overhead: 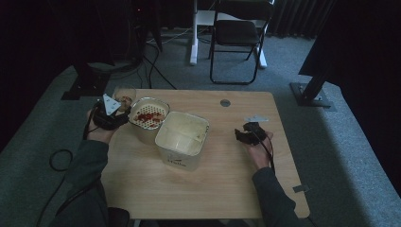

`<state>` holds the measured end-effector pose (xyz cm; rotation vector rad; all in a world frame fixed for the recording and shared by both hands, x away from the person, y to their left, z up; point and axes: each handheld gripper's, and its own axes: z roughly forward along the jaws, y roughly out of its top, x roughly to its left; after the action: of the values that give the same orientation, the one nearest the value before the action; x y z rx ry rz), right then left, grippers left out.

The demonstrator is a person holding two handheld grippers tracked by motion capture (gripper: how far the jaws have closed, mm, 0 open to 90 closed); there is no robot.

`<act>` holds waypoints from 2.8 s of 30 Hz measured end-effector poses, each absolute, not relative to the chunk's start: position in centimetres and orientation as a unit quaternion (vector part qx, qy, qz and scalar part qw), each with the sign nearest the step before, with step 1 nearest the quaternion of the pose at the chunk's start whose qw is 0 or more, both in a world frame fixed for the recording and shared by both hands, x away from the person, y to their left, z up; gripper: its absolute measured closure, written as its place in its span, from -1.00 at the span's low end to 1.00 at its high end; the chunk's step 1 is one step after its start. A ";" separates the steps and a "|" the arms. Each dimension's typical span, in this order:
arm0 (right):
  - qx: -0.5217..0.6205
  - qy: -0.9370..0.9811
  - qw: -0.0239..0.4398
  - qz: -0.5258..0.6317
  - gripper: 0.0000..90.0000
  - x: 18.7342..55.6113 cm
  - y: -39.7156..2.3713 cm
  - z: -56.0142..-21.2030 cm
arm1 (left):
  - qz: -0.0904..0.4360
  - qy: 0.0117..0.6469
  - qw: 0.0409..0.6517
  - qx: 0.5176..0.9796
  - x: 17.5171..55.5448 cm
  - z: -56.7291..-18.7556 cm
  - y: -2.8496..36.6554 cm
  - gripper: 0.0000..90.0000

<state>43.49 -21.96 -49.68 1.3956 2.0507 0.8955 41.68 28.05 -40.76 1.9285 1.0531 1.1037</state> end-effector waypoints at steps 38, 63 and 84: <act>0.543 0.733 0.241 0.332 -0.15 41.6 -24.1 -54.8 | 0.518 0.339 0.164 0.768 42.2 -40.9 27.3 -0.04; 0.543 0.734 0.239 0.331 -0.27 41.6 -24.0 -54.8 | 0.544 0.311 0.105 0.772 42.7 -41.0 26.7 -0.03; 0.542 0.735 0.239 0.330 -0.28 41.6 -23.9 -54.9 | 0.578 0.249 0.019 0.777 42.9 -41.4 26.2 -0.03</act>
<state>41.56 -23.92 -54.85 1.4837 2.0124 0.9038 42.95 26.19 -41.41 2.4115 0.7738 1.7937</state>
